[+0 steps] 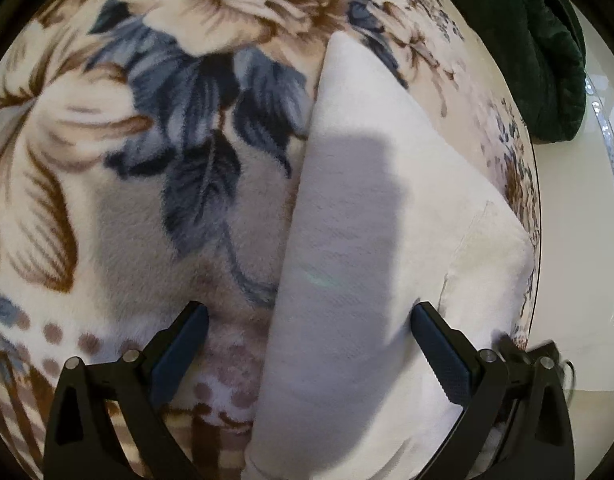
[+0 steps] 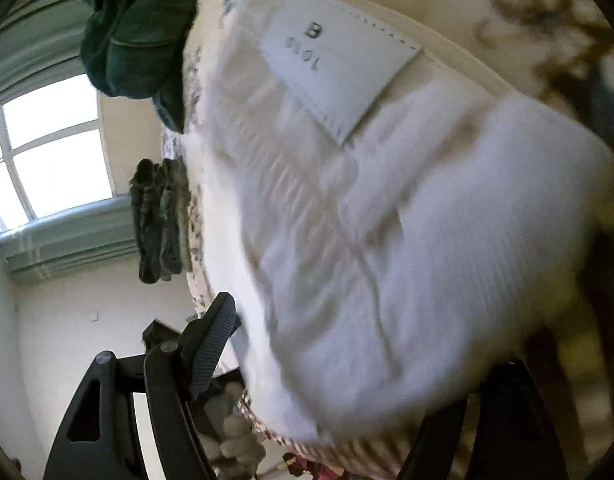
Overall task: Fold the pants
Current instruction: 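Lower the folded pants onto the dark jeans and open both grippers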
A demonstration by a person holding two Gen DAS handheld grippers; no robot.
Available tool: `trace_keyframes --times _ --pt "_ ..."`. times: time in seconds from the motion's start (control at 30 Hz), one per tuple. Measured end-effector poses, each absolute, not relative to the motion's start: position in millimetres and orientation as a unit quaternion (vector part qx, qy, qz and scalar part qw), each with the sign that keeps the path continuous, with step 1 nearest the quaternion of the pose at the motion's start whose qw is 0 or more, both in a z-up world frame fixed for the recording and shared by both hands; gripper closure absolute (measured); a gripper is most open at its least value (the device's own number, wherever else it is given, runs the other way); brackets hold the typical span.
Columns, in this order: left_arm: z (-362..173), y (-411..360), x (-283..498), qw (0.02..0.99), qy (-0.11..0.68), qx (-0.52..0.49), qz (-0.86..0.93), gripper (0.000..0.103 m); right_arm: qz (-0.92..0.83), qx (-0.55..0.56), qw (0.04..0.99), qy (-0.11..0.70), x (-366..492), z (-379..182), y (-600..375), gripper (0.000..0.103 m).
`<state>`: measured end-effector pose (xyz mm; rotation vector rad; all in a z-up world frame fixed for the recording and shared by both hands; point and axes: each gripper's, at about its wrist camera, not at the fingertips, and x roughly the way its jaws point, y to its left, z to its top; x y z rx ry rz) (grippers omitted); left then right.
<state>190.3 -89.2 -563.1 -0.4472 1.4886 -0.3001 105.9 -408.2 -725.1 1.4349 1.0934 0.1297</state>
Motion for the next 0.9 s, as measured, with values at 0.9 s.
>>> trace_keyframes --times 0.9 --pt "-542 -118 202 0.698 0.656 -0.197 -0.207 0.031 0.075 0.616 0.625 0.473 116 -725 -408 0.043"
